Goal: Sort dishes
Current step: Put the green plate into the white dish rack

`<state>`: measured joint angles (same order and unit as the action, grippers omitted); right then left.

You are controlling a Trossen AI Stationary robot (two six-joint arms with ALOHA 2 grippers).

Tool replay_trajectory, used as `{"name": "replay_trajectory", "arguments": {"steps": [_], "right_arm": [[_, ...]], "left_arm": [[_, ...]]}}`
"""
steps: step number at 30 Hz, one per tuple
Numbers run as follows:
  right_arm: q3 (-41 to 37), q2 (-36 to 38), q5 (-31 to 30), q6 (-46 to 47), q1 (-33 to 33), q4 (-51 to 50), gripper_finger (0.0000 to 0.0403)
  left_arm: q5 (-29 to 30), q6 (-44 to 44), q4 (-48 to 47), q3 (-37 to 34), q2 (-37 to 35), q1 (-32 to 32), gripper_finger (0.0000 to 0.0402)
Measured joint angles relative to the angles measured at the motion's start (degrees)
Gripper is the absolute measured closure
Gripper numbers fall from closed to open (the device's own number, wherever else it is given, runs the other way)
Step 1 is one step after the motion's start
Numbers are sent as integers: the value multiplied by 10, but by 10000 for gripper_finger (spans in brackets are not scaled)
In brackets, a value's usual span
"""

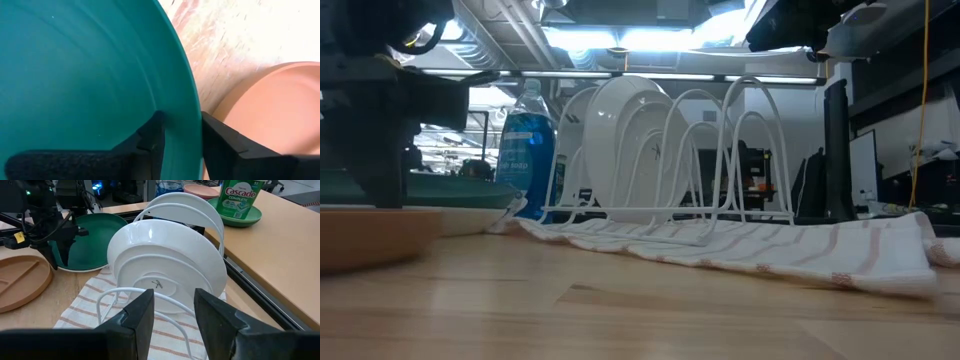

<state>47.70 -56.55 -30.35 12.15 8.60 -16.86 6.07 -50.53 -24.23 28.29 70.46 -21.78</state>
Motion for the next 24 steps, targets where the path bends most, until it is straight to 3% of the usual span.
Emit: {"name": "replay_trajectory", "arguments": {"steps": [9, 15, 24], "right_arm": [[0, 0, 0, -8, 0, 0, 260], [0, 0, 0, -125, 0, 0, 260], [0, 0, 0, -125, 0, 0, 260]], "left_arm": [[0, 0, 4, 0, 0, 0, 337], [1, 8, 33, -1, 0, 0, 368], [-6, 15, 35, -3, -50, 0, 399]]}}
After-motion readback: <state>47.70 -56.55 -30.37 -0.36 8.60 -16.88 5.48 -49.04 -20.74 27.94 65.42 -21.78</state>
